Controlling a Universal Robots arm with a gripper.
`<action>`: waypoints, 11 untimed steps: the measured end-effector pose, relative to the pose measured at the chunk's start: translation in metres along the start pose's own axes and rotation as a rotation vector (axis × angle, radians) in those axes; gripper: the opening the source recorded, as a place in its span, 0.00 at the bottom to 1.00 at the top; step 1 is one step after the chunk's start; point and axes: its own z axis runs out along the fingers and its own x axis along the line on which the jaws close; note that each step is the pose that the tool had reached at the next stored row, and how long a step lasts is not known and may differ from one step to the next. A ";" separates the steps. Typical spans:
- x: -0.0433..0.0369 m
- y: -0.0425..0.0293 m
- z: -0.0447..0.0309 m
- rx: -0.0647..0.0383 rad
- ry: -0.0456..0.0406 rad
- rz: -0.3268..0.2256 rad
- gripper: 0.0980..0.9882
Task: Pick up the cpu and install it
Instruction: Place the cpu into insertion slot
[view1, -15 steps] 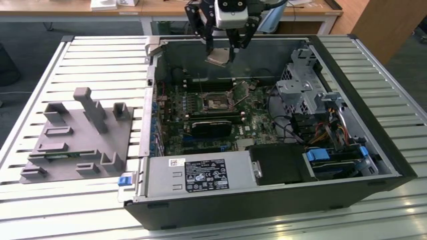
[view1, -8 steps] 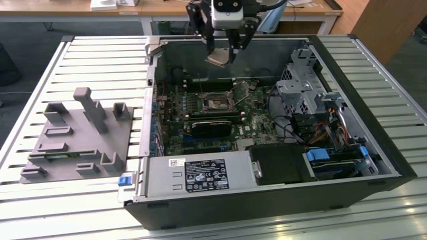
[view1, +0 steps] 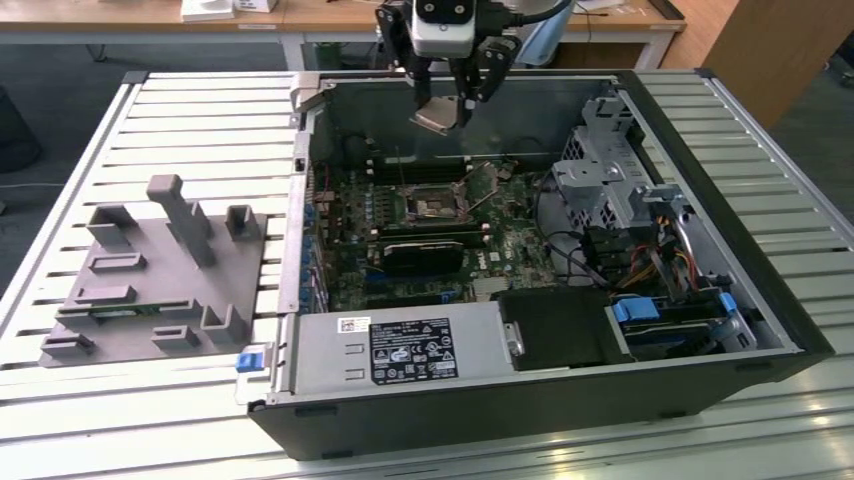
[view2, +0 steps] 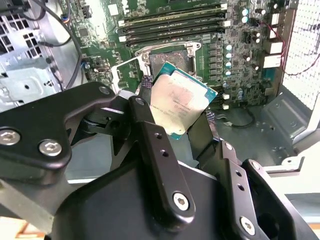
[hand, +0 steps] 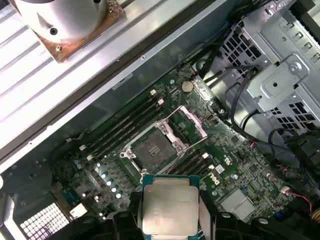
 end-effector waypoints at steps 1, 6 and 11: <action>0.0000 0.0000 0.0001 0.000 -0.0008 0.010 0.49; 0.0001 0.0000 0.0005 0.001 -0.0044 0.053 0.49; 0.0001 0.0000 0.0009 0.001 -0.0075 0.092 0.49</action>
